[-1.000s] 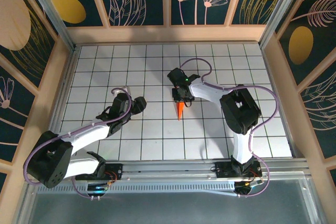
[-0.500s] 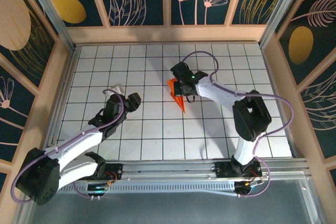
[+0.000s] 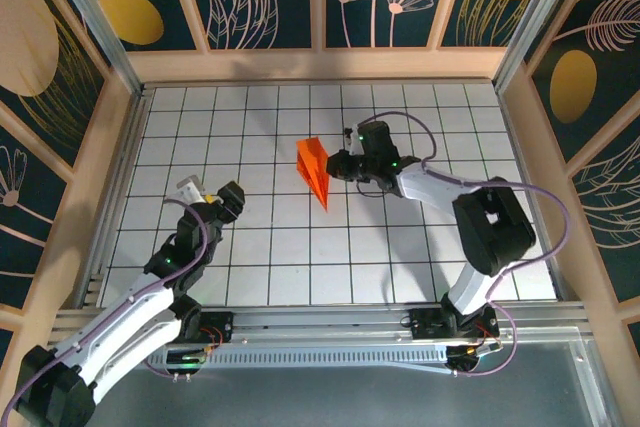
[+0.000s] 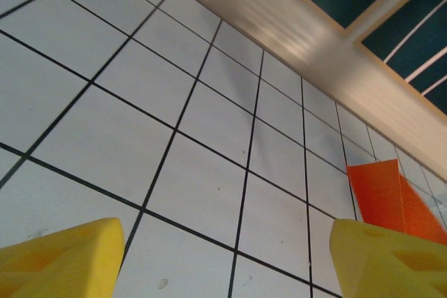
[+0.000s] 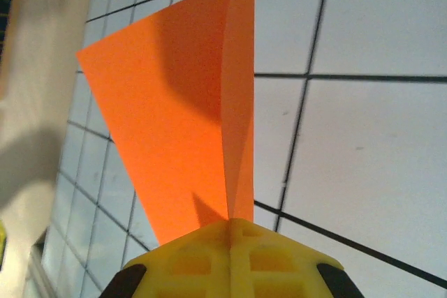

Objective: Fold a paper plane with a square sheet of paper (fold left side to right side)

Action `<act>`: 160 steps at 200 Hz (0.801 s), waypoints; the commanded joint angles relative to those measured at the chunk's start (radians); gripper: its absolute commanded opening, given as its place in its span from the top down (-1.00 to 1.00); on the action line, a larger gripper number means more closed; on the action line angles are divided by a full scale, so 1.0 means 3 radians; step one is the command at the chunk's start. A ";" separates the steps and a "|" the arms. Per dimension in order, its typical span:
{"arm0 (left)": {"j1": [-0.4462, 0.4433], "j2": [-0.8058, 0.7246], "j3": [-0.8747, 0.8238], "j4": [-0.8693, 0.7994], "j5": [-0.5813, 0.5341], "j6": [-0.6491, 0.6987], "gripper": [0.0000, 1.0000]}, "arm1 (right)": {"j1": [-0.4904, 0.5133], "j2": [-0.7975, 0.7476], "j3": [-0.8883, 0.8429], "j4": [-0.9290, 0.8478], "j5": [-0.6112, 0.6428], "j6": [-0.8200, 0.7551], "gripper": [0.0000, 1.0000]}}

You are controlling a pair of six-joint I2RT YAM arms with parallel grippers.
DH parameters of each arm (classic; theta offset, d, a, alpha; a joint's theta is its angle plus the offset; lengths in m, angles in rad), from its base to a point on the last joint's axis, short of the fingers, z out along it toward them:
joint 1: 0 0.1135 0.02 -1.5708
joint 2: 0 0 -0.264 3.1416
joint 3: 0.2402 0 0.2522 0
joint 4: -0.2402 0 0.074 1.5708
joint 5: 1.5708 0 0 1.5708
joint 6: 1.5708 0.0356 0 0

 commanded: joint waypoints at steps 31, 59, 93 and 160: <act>0.0015 -0.0143 -0.0065 -0.0163 -0.0183 -0.0068 -0.59 | 0.0117 0.0580 -0.0001 0.0780 -0.0409 0.0339 1.00; 0.0014 -0.0119 -0.0067 -0.0158 -0.0170 -0.0072 -0.60 | 0.0119 0.0649 0.0003 0.0635 -0.0260 0.0246 1.00; 0.0014 -0.0072 -0.0063 -0.0132 -0.0147 -0.0078 -0.61 | 0.0109 0.0633 -0.0052 0.0517 -0.0127 0.0172 0.93; 0.0014 -0.0035 -0.0062 -0.0128 -0.0122 -0.0082 -0.63 | 0.0091 0.0685 -0.0049 0.0330 -0.0046 0.0112 0.77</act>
